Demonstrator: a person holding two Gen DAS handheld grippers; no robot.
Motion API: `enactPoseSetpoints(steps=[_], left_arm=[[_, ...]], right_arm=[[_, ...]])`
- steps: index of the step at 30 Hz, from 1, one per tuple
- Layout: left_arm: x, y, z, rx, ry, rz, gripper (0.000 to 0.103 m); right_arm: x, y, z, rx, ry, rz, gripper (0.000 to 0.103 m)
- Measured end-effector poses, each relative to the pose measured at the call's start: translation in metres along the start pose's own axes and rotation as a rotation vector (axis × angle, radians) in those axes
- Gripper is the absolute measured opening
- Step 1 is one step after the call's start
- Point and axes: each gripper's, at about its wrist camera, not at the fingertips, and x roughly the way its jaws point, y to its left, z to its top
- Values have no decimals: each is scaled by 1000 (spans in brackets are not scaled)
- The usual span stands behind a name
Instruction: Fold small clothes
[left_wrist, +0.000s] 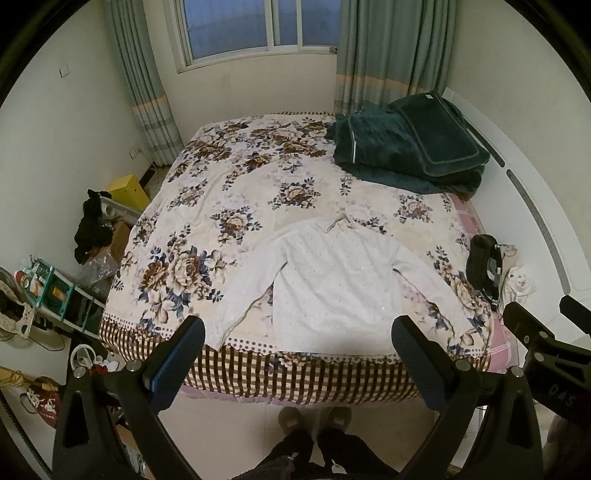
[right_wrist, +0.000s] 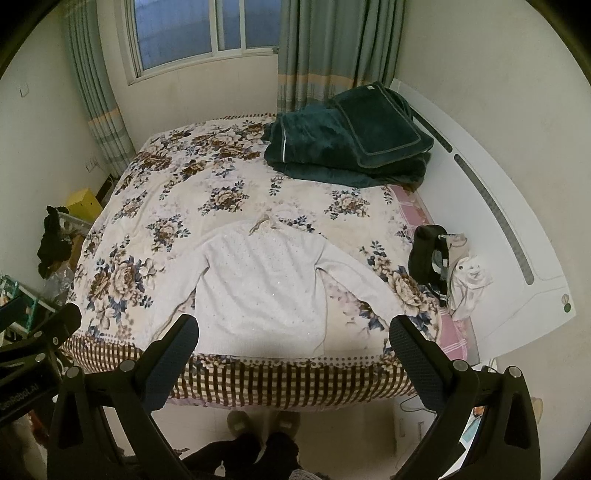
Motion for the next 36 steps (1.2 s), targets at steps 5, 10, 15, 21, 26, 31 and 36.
enactPoseSetpoints(steps=[5, 10, 15, 21, 26, 31, 36], left_arm=[[-2, -1, 0, 3, -4, -1, 103], [-4, -1, 2, 1, -10, 0, 103], [-6, 0, 5, -3, -12, 1, 103], [-6, 0, 7, -8, -13, -3, 103], [-8, 4, 5, -8, -15, -4, 103], [-8, 4, 3, -8, -17, -3, 103], [-8, 4, 3, -9, -16, -4, 103]], right_arm=[[-9, 0, 6, -1, -6, 0, 103], [-10, 0, 5, 3, -8, -1, 103], [-10, 0, 5, 2, -11, 0, 103], [-11, -1, 4, 2, -12, -1, 103], [-12, -1, 4, 4, -14, 0, 103], [-11, -1, 2, 1, -17, -1, 103], [-12, 0, 2, 3, -17, -1, 103]])
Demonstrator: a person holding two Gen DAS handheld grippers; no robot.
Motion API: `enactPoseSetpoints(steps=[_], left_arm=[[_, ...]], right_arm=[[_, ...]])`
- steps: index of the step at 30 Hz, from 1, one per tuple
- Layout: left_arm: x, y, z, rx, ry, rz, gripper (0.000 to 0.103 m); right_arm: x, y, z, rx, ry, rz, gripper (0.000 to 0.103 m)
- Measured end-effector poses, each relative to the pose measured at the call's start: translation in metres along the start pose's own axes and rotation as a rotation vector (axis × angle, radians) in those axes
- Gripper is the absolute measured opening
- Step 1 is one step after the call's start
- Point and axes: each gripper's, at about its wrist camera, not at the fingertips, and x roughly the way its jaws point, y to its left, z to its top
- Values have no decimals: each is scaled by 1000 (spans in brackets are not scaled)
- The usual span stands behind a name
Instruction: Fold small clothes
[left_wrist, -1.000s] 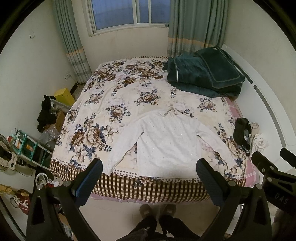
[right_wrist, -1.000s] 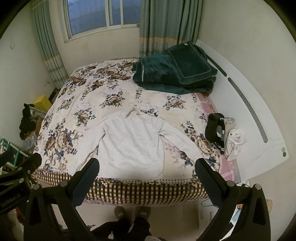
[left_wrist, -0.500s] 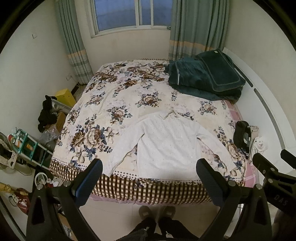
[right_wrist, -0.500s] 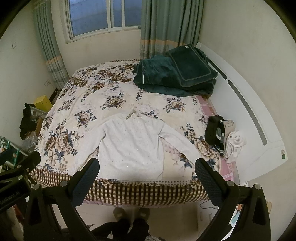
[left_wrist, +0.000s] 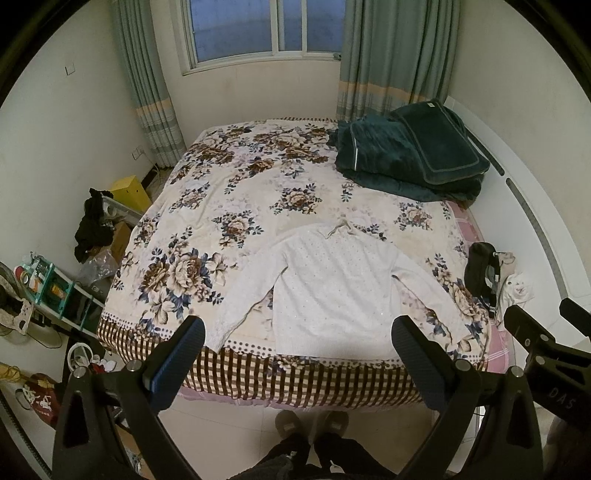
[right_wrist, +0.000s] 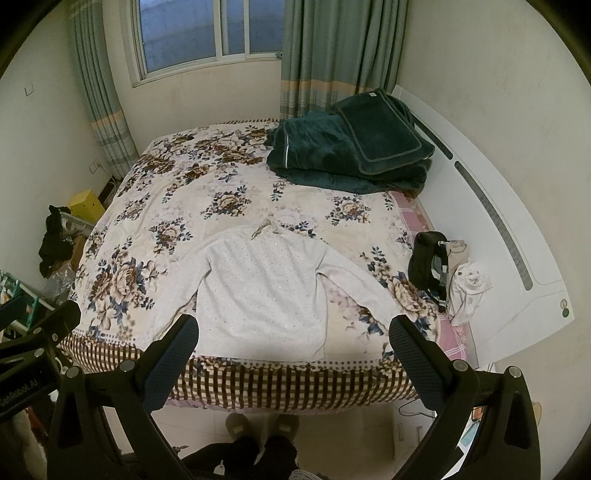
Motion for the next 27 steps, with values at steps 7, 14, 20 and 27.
enactPoseSetpoints(steps=[7, 14, 20, 27], left_arm=[[0, 0, 0, -1, -2, -2, 103], [0, -1, 0, 0, -2, -5, 103], [-1, -1, 0, -2, -2, -9, 103], [18, -1, 15, -6, -53, 20, 103]], right_arm=[[0, 0, -1, -1, -4, 0, 103], [-2, 1, 1, 0, -5, 0, 103], [-1, 1, -1, 0, -7, -1, 103], [6, -4, 7, 48, 8, 1, 103]])
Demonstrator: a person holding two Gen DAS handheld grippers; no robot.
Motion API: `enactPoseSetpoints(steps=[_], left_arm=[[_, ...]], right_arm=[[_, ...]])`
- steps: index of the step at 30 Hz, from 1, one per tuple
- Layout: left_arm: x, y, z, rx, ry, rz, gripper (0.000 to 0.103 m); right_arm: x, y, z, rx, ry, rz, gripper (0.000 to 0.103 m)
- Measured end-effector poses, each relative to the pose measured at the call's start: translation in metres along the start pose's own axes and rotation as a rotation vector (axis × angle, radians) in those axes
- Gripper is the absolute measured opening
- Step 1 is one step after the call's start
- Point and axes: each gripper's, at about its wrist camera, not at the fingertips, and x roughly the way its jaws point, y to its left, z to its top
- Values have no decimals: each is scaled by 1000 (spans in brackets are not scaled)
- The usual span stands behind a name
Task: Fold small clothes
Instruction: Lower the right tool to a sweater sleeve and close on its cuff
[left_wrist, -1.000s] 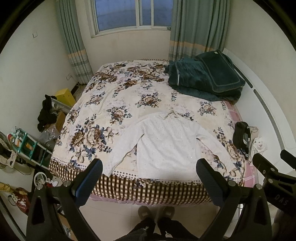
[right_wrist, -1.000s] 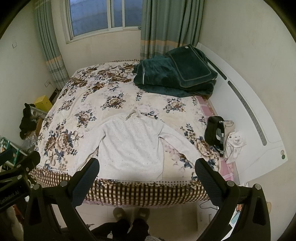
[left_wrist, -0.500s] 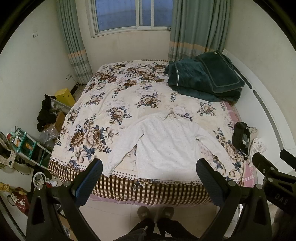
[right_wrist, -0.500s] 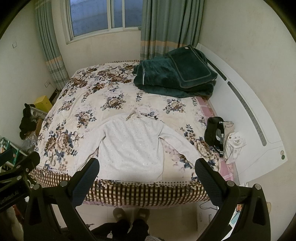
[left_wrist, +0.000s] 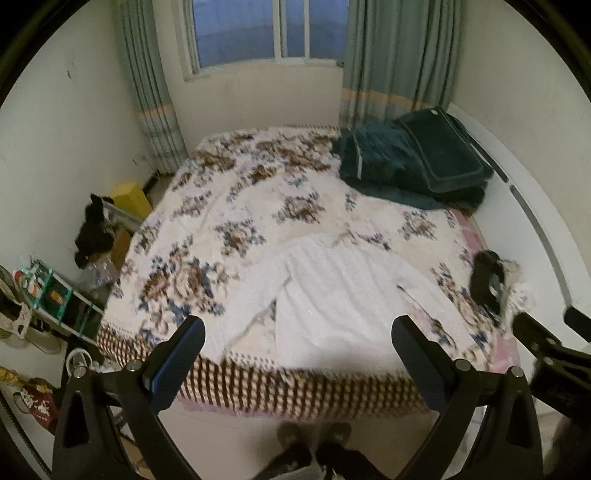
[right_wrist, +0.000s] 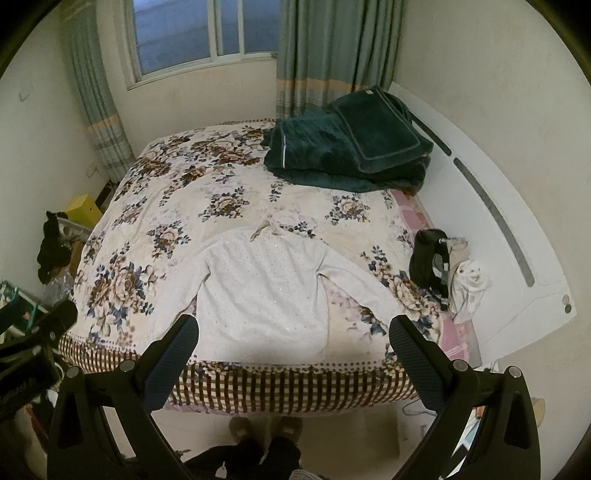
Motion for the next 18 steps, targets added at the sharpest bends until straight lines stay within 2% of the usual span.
enactPoseSetpoints(steps=[3, 5, 9, 12, 14, 18], left_arm=[[26, 5, 5, -17, -80, 34, 103], [50, 6, 4, -5, -101, 42, 103], [113, -6, 1, 43, -45, 42, 103], [165, -19, -2, 56, 9, 37, 103], [199, -31, -4, 65, 34, 46, 103], [267, -57, -7, 101, 67, 127, 103]], right_arm=[[23, -14, 5, 59, 25, -22, 103], [58, -33, 6, 129, 55, -65, 103], [128, -73, -1, 260, 105, -149, 103], [190, -121, -16, 378, 171, -206, 103], [231, -164, -30, 469, 220, -220, 103], [320, -259, -69, 616, 300, -256, 103]])
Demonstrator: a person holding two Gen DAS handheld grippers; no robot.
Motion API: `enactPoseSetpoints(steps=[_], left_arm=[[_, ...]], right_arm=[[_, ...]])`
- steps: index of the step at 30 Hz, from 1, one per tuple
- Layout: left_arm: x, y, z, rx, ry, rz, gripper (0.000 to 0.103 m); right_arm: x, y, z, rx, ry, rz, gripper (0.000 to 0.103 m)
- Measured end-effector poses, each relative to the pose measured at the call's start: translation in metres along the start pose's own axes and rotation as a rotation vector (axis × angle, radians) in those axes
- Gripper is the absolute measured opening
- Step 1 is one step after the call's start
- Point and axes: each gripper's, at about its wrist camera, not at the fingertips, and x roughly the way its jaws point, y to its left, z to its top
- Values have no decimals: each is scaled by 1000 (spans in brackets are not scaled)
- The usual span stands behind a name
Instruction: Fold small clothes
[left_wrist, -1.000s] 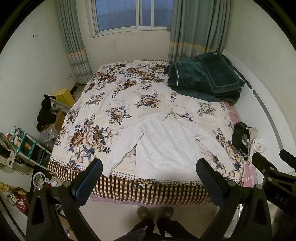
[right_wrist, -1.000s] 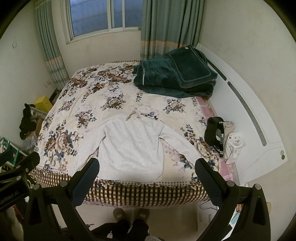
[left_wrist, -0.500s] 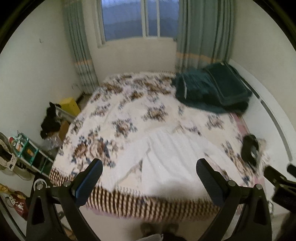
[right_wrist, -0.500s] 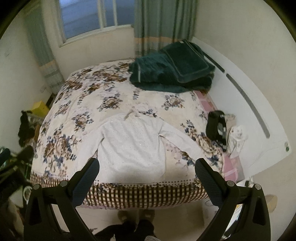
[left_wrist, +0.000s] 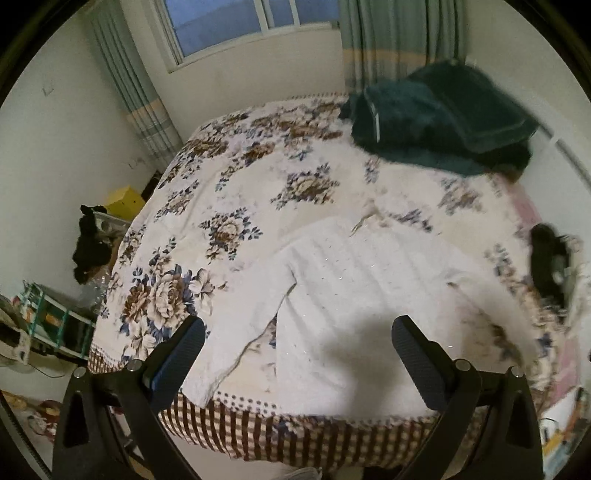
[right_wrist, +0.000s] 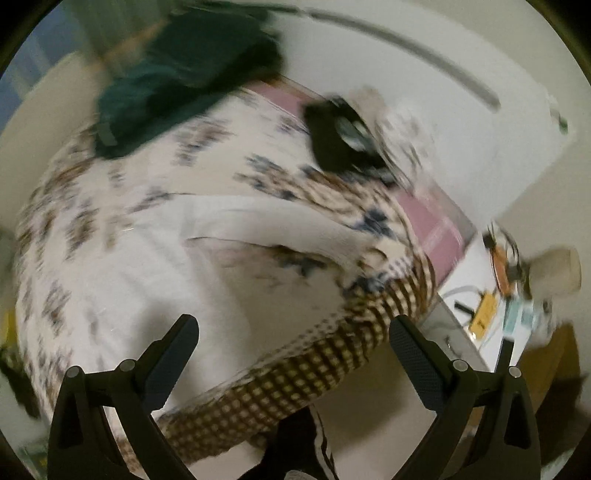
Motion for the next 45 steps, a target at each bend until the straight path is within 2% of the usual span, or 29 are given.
enactPoseSetpoints(steps=[5, 9, 12, 14, 16, 17, 18, 19, 20, 21, 27, 29, 32, 34, 35, 38, 39, 42, 45], left_arm=[[89, -41, 0, 23, 89, 77, 103], [166, -68, -13, 11, 193, 113, 103], [220, -88, -26, 16, 260, 137, 103], [250, -99, -33, 20, 294, 144, 103], [275, -109, -38, 28, 312, 149, 103], [283, -114, -39, 35, 315, 149, 103], [291, -119, -39, 42, 313, 146, 103], [299, -123, -39, 51, 306, 142, 103], [304, -128, -40, 60, 301, 139, 103], [308, -131, -40, 65, 302, 132, 103], [321, -148, -44, 82, 314, 45, 103], [322, -153, -41, 79, 313, 23, 103], [324, -155, -41, 82, 321, 10, 103], [323, -153, -41, 74, 323, 8, 103], [322, -152, -42, 71, 323, 9, 103], [320, -146, -45, 63, 326, 8, 103], [319, -142, -48, 61, 330, 10, 103], [321, -135, -56, 55, 352, 4, 103], [324, -128, -68, 46, 380, 6, 103]], right_arm=[[159, -91, 54, 240, 135, 6, 103], [280, -150, 73, 454, 224, 28, 102], [352, -169, 74, 545, 277, 76, 98], [385, -166, 74, 578, 294, 138, 96], [410, -158, 75, 576, 303, 196, 90], [417, -152, 76, 568, 297, 232, 80], [422, -147, 76, 561, 287, 267, 64], [425, -143, 76, 556, 277, 300, 54], [426, -140, 77, 541, 273, 335, 24], [426, -138, 79, 518, 275, 357, 10], [387, -162, 118, 454, 119, 260, 9], [386, -164, 137, 440, 110, 220, 9], [405, -159, 163, 432, 149, 214, 11], [421, -157, 168, 455, 194, 201, 23], [421, -159, 169, 491, 205, 205, 34], [416, -168, 145, 626, 197, 231, 54], [415, -170, 133, 659, 192, 241, 57], [424, -177, 107, 711, 240, 287, 57], [446, -183, 86, 811, 234, 415, 58]])
